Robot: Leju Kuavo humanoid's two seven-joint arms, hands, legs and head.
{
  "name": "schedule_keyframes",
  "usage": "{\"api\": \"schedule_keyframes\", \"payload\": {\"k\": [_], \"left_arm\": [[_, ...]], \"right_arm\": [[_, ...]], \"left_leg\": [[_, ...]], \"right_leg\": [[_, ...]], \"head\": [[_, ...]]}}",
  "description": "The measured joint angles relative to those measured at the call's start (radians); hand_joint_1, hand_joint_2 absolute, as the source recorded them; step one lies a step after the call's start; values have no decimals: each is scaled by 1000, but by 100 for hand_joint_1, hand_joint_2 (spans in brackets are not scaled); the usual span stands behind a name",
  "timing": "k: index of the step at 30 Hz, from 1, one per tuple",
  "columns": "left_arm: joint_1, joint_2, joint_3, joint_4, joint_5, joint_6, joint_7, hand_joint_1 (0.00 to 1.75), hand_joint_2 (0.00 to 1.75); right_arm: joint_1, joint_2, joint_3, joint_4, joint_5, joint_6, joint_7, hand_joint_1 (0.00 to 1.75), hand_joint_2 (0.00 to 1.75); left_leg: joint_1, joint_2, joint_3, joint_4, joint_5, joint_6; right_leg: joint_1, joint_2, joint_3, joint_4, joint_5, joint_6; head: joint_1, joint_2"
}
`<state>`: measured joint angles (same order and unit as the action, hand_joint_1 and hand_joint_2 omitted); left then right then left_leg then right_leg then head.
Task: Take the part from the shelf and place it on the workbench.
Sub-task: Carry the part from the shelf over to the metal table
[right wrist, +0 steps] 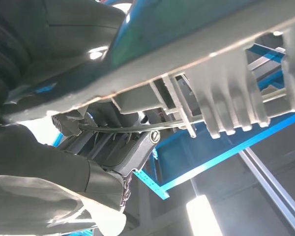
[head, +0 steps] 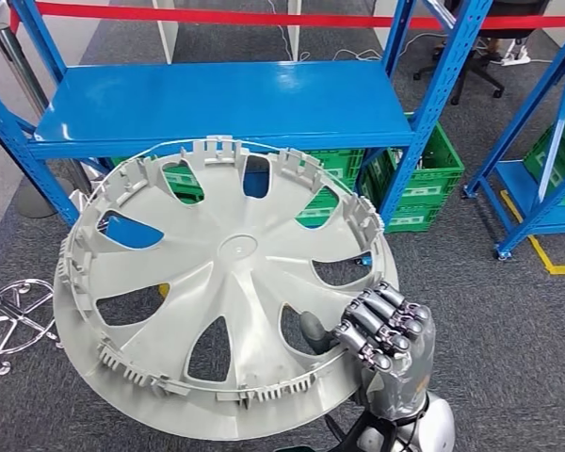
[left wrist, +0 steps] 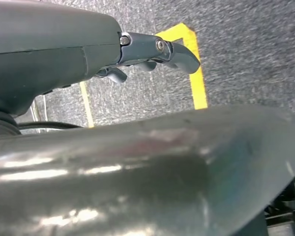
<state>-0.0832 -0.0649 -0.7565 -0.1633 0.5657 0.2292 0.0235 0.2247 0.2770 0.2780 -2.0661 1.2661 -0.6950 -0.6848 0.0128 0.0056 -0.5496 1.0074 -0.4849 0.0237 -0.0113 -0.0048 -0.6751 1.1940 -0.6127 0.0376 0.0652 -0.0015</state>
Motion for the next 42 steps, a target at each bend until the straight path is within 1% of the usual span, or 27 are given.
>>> {"api": "schedule_keyframes", "payload": {"k": [1,2,4,6,8,9,11,12,14,16,17,18,20,21,23,24,26,27,29,31,32,34,36,38,39,40,42], "left_arm": [[-1,0,0,0,0,2,-2,0,0],[-1,0,0,0,0,4,-4,0,0],[-1,0,0,0,0,7,-10,0,0],[-2,-2,0,0,0,6,-14,0,0],[-3,-6,0,0,0,4,-15,0,0],[-3,-7,0,0,0,4,-15,0,0],[-2,-6,0,1,0,6,-15,0,0],[-2,-6,-1,1,0,7,-15,0,0],[1,-4,-1,2,0,10,-13,0,0],[2,-3,-4,2,0,11,-12,0,0],[2,-3,-6,2,0,11,-12,0,0],[1,-3,-8,2,-1,11,-12,0,0],[1,-3,-11,2,-1,11,-12,0,0],[0,-3,-13,2,-2,11,-13,0,0],[-2,-3,-16,2,-3,9,-14,0,0],[-4,-3,-17,2,-5,7,-14,0,0],[-3,-4,-19,2,-8,2,-15,0,0],[-3,-4,-20,2,-10,-1,-15,0,0],[-3,-5,-23,2,-12,-4,-15,0,0],[-5,-5,-25,2,-14,-5,-15,0,0],[-6,-5,-26,2,-16,-5,-16,0,0],[-6,-6,-31,2,-20,-6,-16,0,0],[-6,-8,-36,2,-22,-6,-16,0,0],[-7,-9,-41,2,-26,-6,-21,0,0],[-8,-10,-42,2,-28,-6,-24,0,0],[-8,-11,-43,2,-30,-6,-28,0,0],[-6,-11,-45,2,-32,-9,-34,0,0]], "right_arm": [[0,0,0,0,0,0,0,175,175],[0,0,0,0,-1,0,0,175,175],[0,0,0,0,-1,0,0,175,175],[-1,0,0,0,-1,0,0,175,175],[-4,2,0,0,-1,0,0,175,175],[-5,2,0,0,-1,0,0,175,175],[-5,3,0,0,-1,0,0,175,175],[-6,4,0,0,-2,0,0,175,175],[-7,5,0,0,-3,1,0,175,175],[-7,5,0,0,-3,1,0,175,175],[-7,5,0,0,-3,1,0,175,175],[-7,5,0,0,-4,1,0,175,175],[-7,5,0,0,-4,1,0,175,175],[-7,5,0,0,-4,1,0,175,175],[-7,5,0,-1,-4,1,0,175,175],[-8,5,0,-2,-4,1,0,175,175],[-8,5,0,-2,-4,1,0,175,175],[-8,5,0,-2,-4,1,0,175,175],[-8,5,0,-2,-5,1,0,175,175],[-8,5,0,-3,-5,1,0,175,175],[-8,5,0,-3,-5,1,0,175,175],[-8,5,0,-3,-5,1,0,175,175],[-9,5,0,-3,-5,1,0,175,175],[-10,5,0,-3,-5,1,0,175,175],[-10,5,0,-3,-5,1,0,175,175],[-11,5,0,-3,-5,1,0,175,175],[-11,5,0,-3,-4,1,0,175,175]], "left_leg": [[-3,1,-16,1,12,2],[-7,2,-32,1,24,3],[-15,3,-61,3,47,5],[-21,1,-82,4,67,4],[-24,0,-93,4,88,-1],[-23,0,-97,2,99,-5],[-20,-1,-104,-2,112,-16],[-20,-3,-110,8,94,-23],[-17,-6,-129,80,3,-34],[-10,-7,-146,207,-88,-45],[-7,-7,-147,259,-99,-49],[-3,-7,-138,287,-85,-54],[3,-7,-76,241,-26,-59],[5,-7,-29,181,-19,-61],[3,-9,45,62,-44,-54],[0,-10,58,31,-59,-47],[-1,-8,48,16,-52,-30],[0,-5,38,13,-41,-20],[3,0,12,8,-16,-4],[2,1,-20,8,10,2],[2,2,-38,9,24,1],[2,4,-73,10,51,-2],[2,5,-103,11,77,-8],[-1,2,-121,13,100,-18],[-1,2,-125,12,112,-24],[-2,1,-128,9,123,-31],[2,1,-132,7,128,-44]], "right_leg": [[1,1,-9,61,-30,-1],[2,1,-7,101,-34,-3],[7,1,41,84,20,-15],[18,2,150,-53,59,-38],[27,3,246,-199,42,-50],[30,3,265,-236,33,-50],[29,0,255,-250,47,-48],[26,-2,246,-253,59,-53],[21,-8,222,-253,82,-63],[20,-11,195,-242,101,-67],[20,-12,179,-234,110,-66],[19,-13,160,-223,119,-63],[15,-14,116,-196,132,-57],[15,-13,97,-183,136,-52],[16,-14,71,-162,146,-42],[16,-14,63,-158,154,-36],[14,-12,50,-157,169,-23],[13,-9,41,-151,159,-17],[10,-1,17,-95,83,-8],[9,1,-3,21,-13,-3],[8,1,-5,75,-31,-2],[8,1,22,113,11,-1],[8,1,110,27,67,-5],[10,2,233,-142,44,-13],[12,3,271,-205,20,-18],[15,4,288,-240,6,-22],[14,3,275,-245,15,-36]], "head": [[0,0],[1,0],[1,0],[0,0],[0,0],[1,0],[1,0],[1,0],[-3,0],[-5,0],[-5,0],[-5,0],[-6,0],[-6,0],[-6,0],[-5,0],[-5,0],[-5,0],[-4,0],[-2,0],[-2,0],[-2,0],[-2,0],[-2,0],[-1,0],[-1,0],[-2,0]]}}
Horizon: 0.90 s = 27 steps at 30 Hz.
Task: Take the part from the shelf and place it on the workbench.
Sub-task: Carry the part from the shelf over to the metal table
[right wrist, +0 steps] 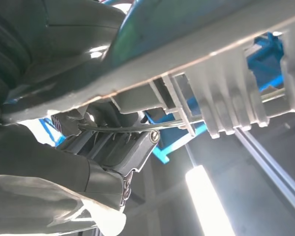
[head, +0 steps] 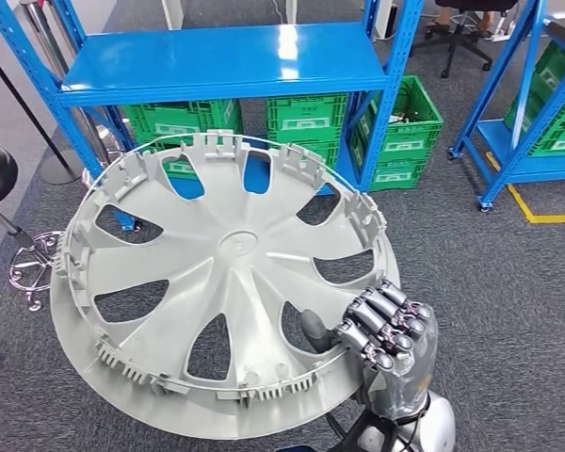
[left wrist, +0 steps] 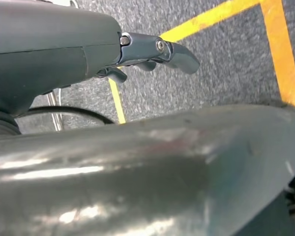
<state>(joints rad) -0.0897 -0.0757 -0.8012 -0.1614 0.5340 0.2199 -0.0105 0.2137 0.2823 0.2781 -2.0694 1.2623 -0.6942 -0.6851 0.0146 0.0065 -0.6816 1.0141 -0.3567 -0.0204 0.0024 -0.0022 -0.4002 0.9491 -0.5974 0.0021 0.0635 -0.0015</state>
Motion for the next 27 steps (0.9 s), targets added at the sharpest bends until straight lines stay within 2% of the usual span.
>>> {"api": "schedule_keyframes", "payload": {"k": [1,2,4,5,6,7,8,10,11,12,14,16,17,19,20,21,22,23,24,25,26,27], "left_arm": [[2,0,-1,0,0,-2,-3,0,0],[3,0,-3,0,-1,-4,-7,0,0],[4,0,-5,0,-1,-8,-13,0,0],[4,0,-5,0,-1,-9,-15,0,0],[4,0,-5,0,-1,-10,-16,0,0],[5,0,-5,0,-1,-10,-17,0,0],[5,0,-5,0,-1,-10,-17,0,0],[5,1,-5,0,-1,-12,-19,0,0],[5,2,-6,0,-1,-14,-21,0,0],[5,3,-6,0,-2,-15,-22,0,0],[5,3,-9,0,-3,-17,-24,0,0],[4,2,-13,0,-4,-19,-26,0,0],[3,2,-14,0,-4,-20,-26,0,0],[2,0,-16,0,-4,-22,-27,0,0],[3,0,-18,0,-4,-23,-27,0,0],[4,-1,-20,0,-4,-24,-27,0,0],[4,-1,-21,0,-4,-25,-27,0,0],[4,-2,-22,0,-4,-25,-27,0,0],[4,-2,-22,0,-5,-25,-27,0,0],[3,-2,-22,0,-5,-25,-27,0,0],[3,-2,-22,0,-6,-25,-27,0,0],[2,-2,-23,0,-7,-24,-27,0,0]], "right_arm": [[0,0,0,0,1,0,0,175,175],[0,0,0,0,2,0,0,175,175],[0,0,0,0,3,0,0,175,175],[0,0,0,0,4,0,0,175,175],[0,0,0,0,4,0,0,175,175],[0,0,0,0,4,0,0,175,175],[0,0,0,0,4,0,0,175,175],[-1,0,0,0,6,0,0,175,175],[-1,0,0,-1,8,0,0,175,175],[-1,0,0,-2,10,0,0,175,175],[-2,0,0,-5,14,0,1,175,175],[-2,0,0,-8,16,0,1,175,175],[-2,0,0,-9,16,0,1,175,175],[-3,0,0,-10,17,0,1,175,175],[-3,0,0,-10,16,0,1,175,175],[-3,0,0,-10,15,0,1,175,175],[-3,0,0,-10,15,0,1,175,175],[-3,0,0,-10,14,0,1,175,175],[-3,0,0,-10,12,0,1,175,175],[-3,0,0,-10,10,0,1,175,175],[-3,0,0,-10,7,0,1,175,175],[-3,0,0,-10,3,0,1,175,175]], "left_leg": [[1,-1,-4,14,-23,-6],[2,-2,-12,48,-65,-11],[3,-2,-35,170,-163,-19],[3,-2,-44,232,-189,-21],[3,-2,-43,273,-193,-21],[2,-2,-28,277,-179,-19],[0,-2,6,241,-155,-15],[-5,-4,94,108,-122,2],[-9,-5,126,55,-117,11],[-13,-5,140,25,-118,17],[-14,-4,142,6,-120,23],[-8,-2,143,-17,-115,32],[-4,-1,143,-27,-112,37],[-2,0,133,-29,-104,43],[-2,1,128,-27,-102,43],[-2,1,124,-25,-99,41],[-1,1,121,-24,-97,39],[0,2,119,-22,-96,36],[2,1,118,-19,-95,33],[1,1,115,-16,-94,28],[0,0,111,-11,-93,23],[-2,-1,107,-7,-90,16]], "right_leg": [[-1,-2,-7,-1,10,-7],[-2,-4,-14,-1,20,-13],[0,-9,-30,1,35,-20],[2,-11,-39,3,42,-22],[4,-12,-48,6,48,-23],[5,-12,-55,10,53,-23],[7,-12,-61,15,56,-22],[9,-13,-74,27,60,-19],[10,-13,-80,32,61,-16],[9,-14,-86,36,63,-12],[9,-15,-92,39,69,-1],[10,-11,-109,57,53,9],[9,-7,-128,89,31,14],[2,-1,-186,211,-30,25],[-3,-1,-216,274,-52,30],[-6,-1,-234,312,-58,34],[-10,-1,-234,313,-45,38],[-14,-1,-213,273,-13,42],[-19,-1,-178,205,24,46],[-21,-1,-145,139,48,50],[-22,0,-119,87,62,49],[-22,2,-107,59,65,46]], "head": [[-1,0],[-3,0],[-6,0],[-6,0],[-6,0],[-6,0],[-6,0],[-6,0],[-6,0],[-5,0],[-6,0],[-3,0],[0,0],[5,0],[5,0],[5,0],[5,0],[5,0],[5,0],[5,0],[6,0],[7,0]]}}
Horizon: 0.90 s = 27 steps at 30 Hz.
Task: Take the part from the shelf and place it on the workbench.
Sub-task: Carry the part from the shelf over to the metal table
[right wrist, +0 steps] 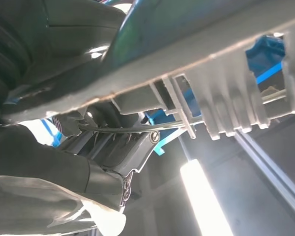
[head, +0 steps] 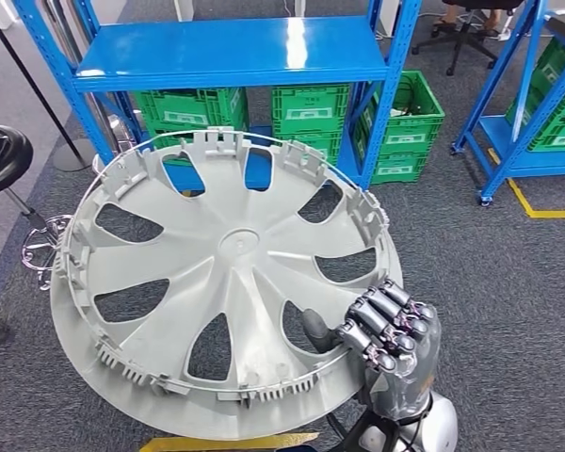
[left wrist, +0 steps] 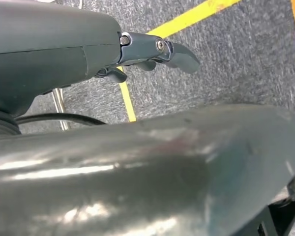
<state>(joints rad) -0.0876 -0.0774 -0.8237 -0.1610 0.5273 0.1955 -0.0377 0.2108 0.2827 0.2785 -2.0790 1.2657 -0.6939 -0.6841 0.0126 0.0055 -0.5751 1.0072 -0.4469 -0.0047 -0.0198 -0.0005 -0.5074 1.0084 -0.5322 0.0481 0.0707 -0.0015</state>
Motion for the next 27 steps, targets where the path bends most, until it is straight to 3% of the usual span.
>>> {"api": "schedule_keyframes", "payload": {"k": [1,2,5,7,11,14,16,18,20,22,23,24,25,27], "left_arm": [[0,1,0,0,0,0,0,0,0],[0,2,0,0,0,0,-1,0,0],[0,4,-1,0,0,0,-2,0,0],[0,4,-3,0,0,0,-2,0,0],[0,5,-6,0,-1,0,-3,0,0],[0,6,-7,0,-3,0,-4,0,0],[0,6,-7,0,-4,-1,-5,0,0],[-1,4,-7,0,-4,-3,-6,0,0],[-2,2,-8,0,-5,-4,-7,0,0],[-3,1,-8,0,-5,-5,-7,0,0],[-3,0,-8,0,-5,-6,-7,0,0],[-3,0,-8,0,-5,-6,-7,0,0],[-3,-1,-8,0,-6,-6,-7,0,0],[-4,-2,-8,0,-6,-7,-7,0,0]], "right_arm": [[0,0,0,0,-5,0,0,175,175],[0,0,0,0,-10,0,0,175,175],[0,1,1,0,-20,0,0,175,175],[0,1,2,1,-22,0,0,175,175],[-1,1,3,3,-27,0,0,175,175],[-1,1,5,4,-36,0,0,175,175],[-1,1,6,4,-38,0,0,175,175],[-1,1,6,4,-38,0,0,175,175],[-1,0,6,4,-38,0,0,175,175],[-1,0,6,5,-39,0,0,175,175],[-1,0,6,5,-39,0,0,175,175],[-1,0,6,5,-39,0,0,175,175],[-1,0,6,5,-39,0,0,175,175],[-2,0,6,5,-40,0,0,175,175]], "left_leg": [[-2,-1,-6,3,0,-3],[-3,-1,-10,5,2,5],[-5,-1,-15,3,13,46],[-5,-2,-16,0,20,52],[-4,-2,-22,-2,25,44],[-4,-2,-26,1,25,44],[-5,-3,-26,-1,27,45],[3,3,-15,-27,38,35],[12,11,-7,-52,49,23],[13,21,-11,-53,51,20],[14,27,-15,-50,50,18],[15,34,-18,-47,49,15],[18,41,-21,-42,48,11],[25,54,-27,-24,41,-3]], "right_leg": [[1,2,0,-7,-4,-4],[0,3,-2,-8,0,-10],[1,2,-7,-8,7,-17],[4,1,-10,-7,11,-22],[4,0,-15,-7,15,-27],[4,-1,-16,-6,16,-26],[4,-1,-16,-10,18,-22],[6,0,-21,-8,11,-16],[6,1,-52,50,-32,-7],[1,1,-109,168,-91,5],[-3,0,-132,214,-105,11],[-6,-1,-140,230,-101,17],[-10,-3,-128,206,-79,23],[-15,-26,-65,86,-20,34]], "head": [[0,0],[0,0],[-1,0],[-1,0],[-1,0],[-2,0],[-2,0],[-1,0],[2,0],[4,0],[4,0],[4,0],[4,0],[4,0]]}}
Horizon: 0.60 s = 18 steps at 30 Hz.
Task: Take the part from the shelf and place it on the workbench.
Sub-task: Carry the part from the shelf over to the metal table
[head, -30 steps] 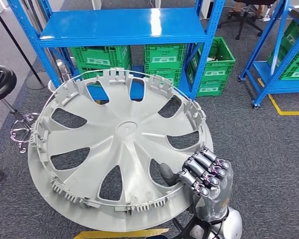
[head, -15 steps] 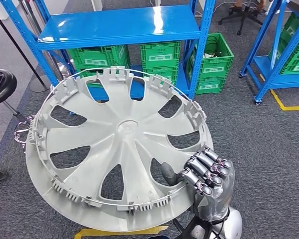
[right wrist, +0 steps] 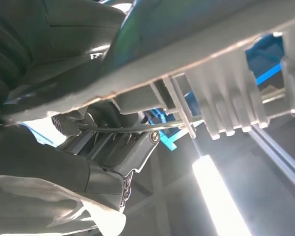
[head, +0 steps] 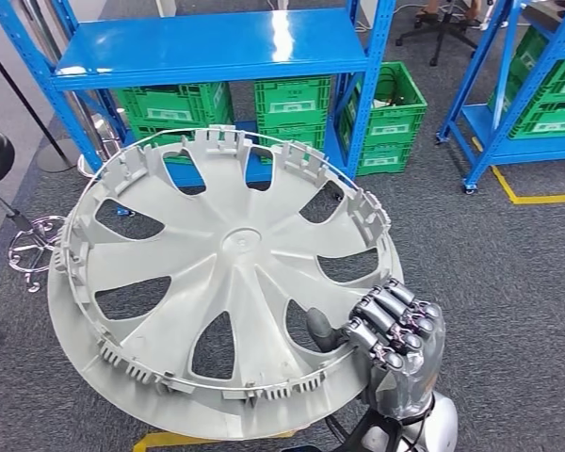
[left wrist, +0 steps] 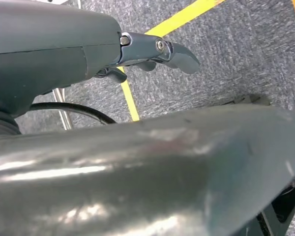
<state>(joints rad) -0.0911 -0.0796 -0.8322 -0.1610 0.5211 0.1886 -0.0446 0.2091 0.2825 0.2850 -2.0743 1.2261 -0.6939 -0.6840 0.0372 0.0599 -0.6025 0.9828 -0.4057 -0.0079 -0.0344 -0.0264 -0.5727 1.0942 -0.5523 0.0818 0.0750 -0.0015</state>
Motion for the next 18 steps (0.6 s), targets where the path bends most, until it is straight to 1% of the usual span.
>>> {"api": "schedule_keyframes", "payload": {"k": [1,2,3,5,6,7,8,9,10,11,12,13,14,15,16,17,18], "left_arm": [[0,1,0,0,0,0,0,0,0],[0,2,0,0,0,1,0,0,0],[0,2,-1,0,0,1,0,0,0],[0,2,-4,0,0,2,-1,0,0],[0,2,-5,0,0,2,-1,0,0],[0,2,-7,0,0,2,-1,0,0],[0,2,-8,0,0,2,-1,0,0],[0,2,-8,0,0,2,-1,0,0],[2,3,-9,0,0,2,-1,0,0],[3,3,-10,0,0,2,-1,0,0],[4,3,-11,0,0,2,-1,0,0],[5,3,-13,0,0,1,-1,0,0],[5,3,-14,0,0,1,-1,0,0],[5,4,-15,0,0,1,-1,0,0],[5,7,-15,1,0,0,-2,0,0],[7,9,-15,1,0,0,-2,0,0],[8,10,-16,2,0,-1,-2,0,0]], "right_arm": [[0,0,0,0,-1,0,0,175,175],[-1,0,0,0,-1,0,0,175,175],[-1,0,0,0,-3,0,0,175,175],[-1,0,1,0,-4,0,0,175,175],[-1,0,1,0,-5,0,0,175,175],[-1,0,1,0,-5,0,0,175,175],[-1,0,1,0,-5,0,0,175,175],[-1,0,1,0,-5,0,0,175,175],[-1,0,1,0,-4,0,0,175,175],[-1,0,1,0,-4,0,0,175,175],[-1,0,1,0,-4,0,0,175,175],[-1,0,1,0,-3,0,0,175,175],[-1,0,1,0,-2,0,0,175,175],[-1,0,1,0,-1,0,0,175,175],[-1,0,1,0,-1,0,0,175,175],[-1,0,1,0,0,0,0,175,175],[-2,0,1,0,1,0,0,175,175]], "left_leg": [[1,5,-3,11,-5,-9],[1,10,-4,19,-9,-19],[0,15,-3,24,-10,-27],[1,25,1,24,-10,-38],[4,20,1,28,-18,-43],[5,7,-6,48,-40,-46],[5,-12,-20,90,-74,-47],[4,-32,-42,154,-118,-45],[1,-43,-67,226,-158,-42],[-3,-49,-88,287,-184,-37],[-7,-52,-96,318,-190,-31],[-12,-55,-87,310,-176,-22],[-17,-63,-62,265,-146,-12],[-21,-87,-31,199,-113,1],[-23,-118,-3,139,-86,14],[-25,-146,16,94,-69,23],[-27,-165,25,72,-63,28]], "right_leg": [[0,-13,24,-51,18,-1],[1,-20,37,-78,24,-8],[4,-20,35,-80,19,-19],[6,-3,28,-74,23,-44],[6,4,27,-72,27,-53],[6,12,26,-73,32,-61],[6,21,26,-73,37,-69],[8,29,24,-73,41,-74],[11,39,21,-72,44,-77],[15,51,19,-72,45,-79],[19,63,18,-72,47,-81],[23,76,17,-72,47,-82],[26,90,18,-72,48,-82],[27,104,19,-72,48,-82],[28,116,17,-71,49,-80],[26,129,14,-70,51,-77],[22,141,9,-70,54,-72]], "head": [[1,0],[1,0],[1,0],[0,0],[0,0],[-1,0],[-2,0],[-2,0],[-3,0],[-3,0],[-3,0],[-3,0],[-3,0],[-3,0],[-1,0],[-2,0],[-3,0]]}}
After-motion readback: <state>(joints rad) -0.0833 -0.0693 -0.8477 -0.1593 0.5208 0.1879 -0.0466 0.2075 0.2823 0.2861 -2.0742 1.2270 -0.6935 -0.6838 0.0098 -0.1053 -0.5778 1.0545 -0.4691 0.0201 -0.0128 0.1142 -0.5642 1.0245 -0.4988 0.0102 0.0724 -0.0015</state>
